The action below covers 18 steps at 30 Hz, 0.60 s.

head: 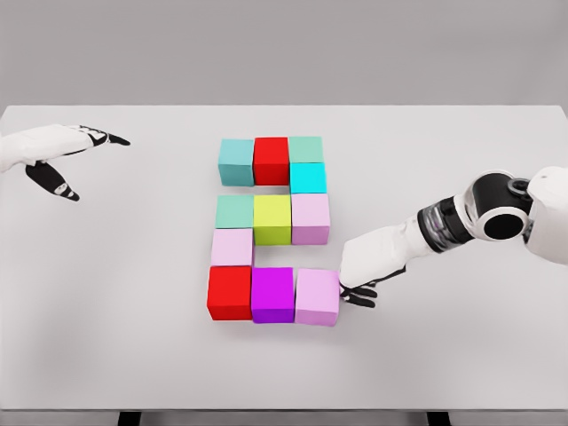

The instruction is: Assemble the squares on the desktop into the number 2

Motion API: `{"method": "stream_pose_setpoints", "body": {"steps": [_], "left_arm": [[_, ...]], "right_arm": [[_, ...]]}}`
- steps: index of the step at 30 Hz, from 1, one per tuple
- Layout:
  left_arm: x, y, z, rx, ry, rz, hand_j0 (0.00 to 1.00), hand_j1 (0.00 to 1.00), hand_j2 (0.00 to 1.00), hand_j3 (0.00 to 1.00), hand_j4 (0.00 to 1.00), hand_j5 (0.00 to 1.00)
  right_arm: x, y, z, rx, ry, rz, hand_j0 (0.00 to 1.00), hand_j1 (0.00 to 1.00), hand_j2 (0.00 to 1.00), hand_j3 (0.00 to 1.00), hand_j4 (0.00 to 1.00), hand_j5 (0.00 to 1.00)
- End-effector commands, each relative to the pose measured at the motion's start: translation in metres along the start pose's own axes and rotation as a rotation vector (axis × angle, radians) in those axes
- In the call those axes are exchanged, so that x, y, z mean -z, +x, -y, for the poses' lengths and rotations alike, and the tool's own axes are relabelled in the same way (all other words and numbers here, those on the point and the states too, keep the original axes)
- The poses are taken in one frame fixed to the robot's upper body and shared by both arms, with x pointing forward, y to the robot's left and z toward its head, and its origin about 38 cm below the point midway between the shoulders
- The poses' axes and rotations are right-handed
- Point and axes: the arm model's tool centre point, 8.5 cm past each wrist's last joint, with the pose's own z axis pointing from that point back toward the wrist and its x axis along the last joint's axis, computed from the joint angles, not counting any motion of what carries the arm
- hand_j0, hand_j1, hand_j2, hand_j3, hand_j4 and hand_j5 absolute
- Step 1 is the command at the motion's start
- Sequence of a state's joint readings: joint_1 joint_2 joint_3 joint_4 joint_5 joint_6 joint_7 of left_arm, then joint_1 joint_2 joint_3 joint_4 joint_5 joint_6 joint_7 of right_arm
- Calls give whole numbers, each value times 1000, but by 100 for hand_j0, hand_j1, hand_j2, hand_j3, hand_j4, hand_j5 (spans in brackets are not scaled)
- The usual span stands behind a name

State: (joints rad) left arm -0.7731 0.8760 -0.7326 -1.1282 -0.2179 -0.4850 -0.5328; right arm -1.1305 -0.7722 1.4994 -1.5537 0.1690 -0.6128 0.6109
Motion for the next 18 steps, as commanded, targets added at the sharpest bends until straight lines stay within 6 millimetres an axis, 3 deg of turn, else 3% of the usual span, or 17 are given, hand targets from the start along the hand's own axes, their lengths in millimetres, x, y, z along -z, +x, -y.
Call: {"method": "stream_pose_setpoints", "body": {"steps": [1, 7, 9, 11, 12, 15, 16, 18], "left_arm": [[0, -1, 0, -7, 3, -3, 100, 100, 100, 100, 100, 100], [-3, 6, -3, -6, 29, 72, 100, 100, 100, 100, 100, 100], [-8, 5, -10, -4, 54, 77, 100, 100, 100, 100, 100, 100], [-8, 6, -10, -3, 57, 83, 100, 100, 100, 100, 100, 100], [-8, 5, -10, -3, 58, 81, 100, 100, 100, 100, 100, 100], [-9, 5, -10, -3, 58, 80, 100, 100, 100, 100, 100, 100], [-8, 5, -10, -4, 58, 80, 100, 100, 100, 100, 100, 100], [-8, 5, -9, -5, 55, 80, 100, 100, 100, 100, 100, 100]], "right_arm": [[0, 0, 1, 4, -4, 1, 13, 13, 13, 13, 13, 13], [-10, -7, 1, 15, -24, -30, 13, 13, 13, 13, 13, 13], [-26, -30, -6, 60, -28, -108, 13, 13, 13, 13, 13, 13], [-56, -55, -16, 117, -49, -211, 14, 14, 14, 14, 14, 14], [-68, -64, -19, 131, -57, -252, 23, 23, 23, 23, 23, 23], [-171, -80, -15, 149, -195, -482, 100, 100, 100, 100, 100, 100], [-195, -81, -13, 152, -230, -531, 100, 100, 100, 100, 100, 100], [-212, -80, -14, 156, -259, -566, 100, 100, 100, 100, 100, 100]]}}
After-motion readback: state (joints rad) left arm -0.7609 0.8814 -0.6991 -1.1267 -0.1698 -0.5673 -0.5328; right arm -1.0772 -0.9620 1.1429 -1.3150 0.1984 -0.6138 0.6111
